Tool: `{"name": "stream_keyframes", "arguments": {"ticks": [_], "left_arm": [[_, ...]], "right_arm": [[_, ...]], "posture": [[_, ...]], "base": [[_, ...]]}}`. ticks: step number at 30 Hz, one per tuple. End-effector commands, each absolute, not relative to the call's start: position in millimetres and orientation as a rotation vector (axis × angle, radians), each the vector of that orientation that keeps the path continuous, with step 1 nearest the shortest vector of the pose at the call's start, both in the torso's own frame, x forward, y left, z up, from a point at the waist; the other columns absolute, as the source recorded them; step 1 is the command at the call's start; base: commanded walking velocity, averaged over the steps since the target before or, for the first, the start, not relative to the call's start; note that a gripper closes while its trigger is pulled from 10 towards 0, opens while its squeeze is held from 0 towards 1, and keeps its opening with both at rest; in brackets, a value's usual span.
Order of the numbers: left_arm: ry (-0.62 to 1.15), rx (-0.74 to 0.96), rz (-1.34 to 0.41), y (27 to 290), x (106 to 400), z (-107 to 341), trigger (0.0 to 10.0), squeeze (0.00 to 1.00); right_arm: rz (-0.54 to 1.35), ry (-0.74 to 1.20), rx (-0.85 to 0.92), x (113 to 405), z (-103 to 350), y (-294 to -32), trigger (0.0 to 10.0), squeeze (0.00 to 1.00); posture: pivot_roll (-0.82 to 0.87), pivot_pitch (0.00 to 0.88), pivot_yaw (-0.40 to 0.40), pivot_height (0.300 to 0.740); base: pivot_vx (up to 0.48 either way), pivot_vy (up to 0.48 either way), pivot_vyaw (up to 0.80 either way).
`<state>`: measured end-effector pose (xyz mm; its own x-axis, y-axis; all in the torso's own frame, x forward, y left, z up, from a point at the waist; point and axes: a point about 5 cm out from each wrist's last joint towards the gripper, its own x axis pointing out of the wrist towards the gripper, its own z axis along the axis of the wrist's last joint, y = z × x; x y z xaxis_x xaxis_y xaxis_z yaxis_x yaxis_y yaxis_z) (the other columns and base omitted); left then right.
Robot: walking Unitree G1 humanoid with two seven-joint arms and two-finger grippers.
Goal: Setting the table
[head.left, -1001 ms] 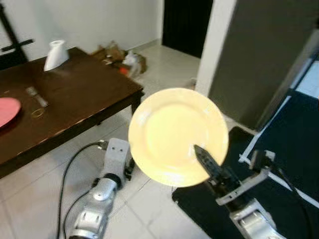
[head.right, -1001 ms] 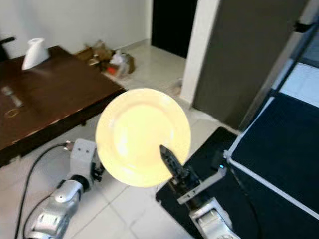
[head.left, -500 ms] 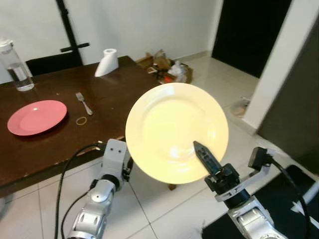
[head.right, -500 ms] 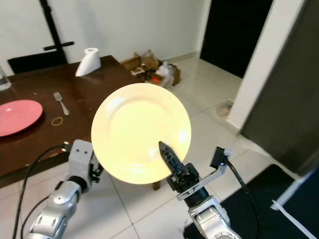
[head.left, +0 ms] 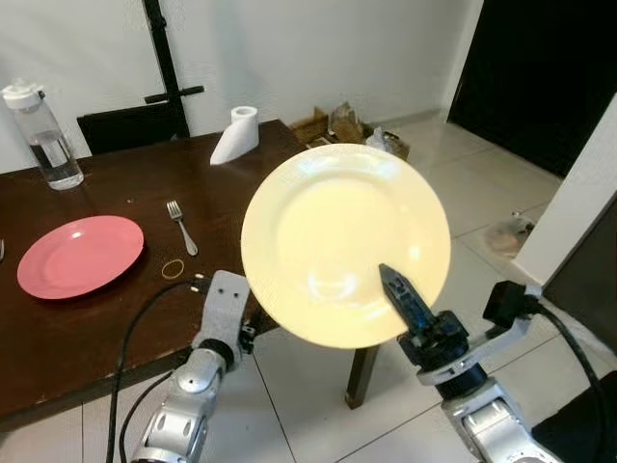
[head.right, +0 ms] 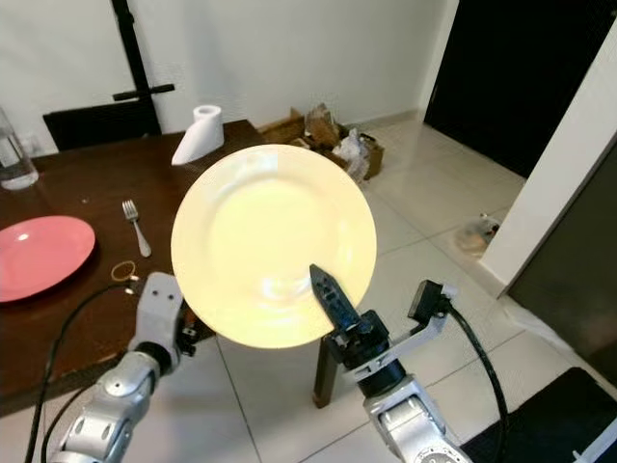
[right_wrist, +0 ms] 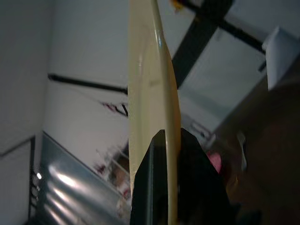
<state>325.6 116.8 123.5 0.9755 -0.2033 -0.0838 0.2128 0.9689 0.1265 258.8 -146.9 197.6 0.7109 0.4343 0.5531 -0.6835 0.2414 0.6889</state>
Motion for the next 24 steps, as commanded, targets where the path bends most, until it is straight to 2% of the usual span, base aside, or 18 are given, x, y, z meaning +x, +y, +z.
{"name": "stream_keyframes", "arguments": {"ticks": [1, 8, 14, 19, 21, 24], "left_arm": [[0.081, 0.14, -0.233, 112.8, 322.5, 118.3, 10.0, 0.0], [0.034, 0.177, -0.247, 110.5, 321.4, 121.7, 10.0, 0.0], [-0.051, 0.166, -0.259, 113.7, 317.2, 132.9, 10.0, 0.0], [-0.091, 0.155, -0.375, 119.4, 306.4, 145.9, 10.0, 0.0], [-0.074, 0.188, -0.499, 136.0, 291.6, 152.0, 10.0, 0.0], [-0.057, 0.198, -0.522, 142.6, 287.9, 152.3, 10.0, 0.0]], "right_arm": [[0.754, -0.279, 1.096, 259.4, 199.5, -150.6, 10.0, 0.0], [0.654, -0.131, 0.942, 271.3, 182.2, -143.1, 10.0, 0.0], [0.555, -0.107, 0.862, 280.4, 175.9, -147.0, 10.0, 0.0], [0.496, -0.135, 0.87, 285.9, 176.7, -154.6, 10.0, 0.0], [0.492, -0.147, 0.883, 288.5, 177.9, -157.1, 10.0, 0.0], [0.495, -0.142, 0.886, 289.4, 176.7, -156.5, 10.0, 0.0]], "posture": [[-0.03, 0.079, 0.095, 0.74], [-0.03, 0.069, 0.094, 0.74], [-0.02, 0.063, 0.096, 0.74], [-0.02, 0.062, 0.096, 0.74], [0.0, 0.061, 0.094, 0.74], [0.0, 0.061, 0.093, 0.74]], "base": [[0.469, 0.0, 0.0], [0.467, 0.0, 0.0], [0.468, 0.0, 0.0], [0.469, 0.0, 0.0], [0.45, 0.0, 0.0], [0.4, 0.0, 0.0]]}}
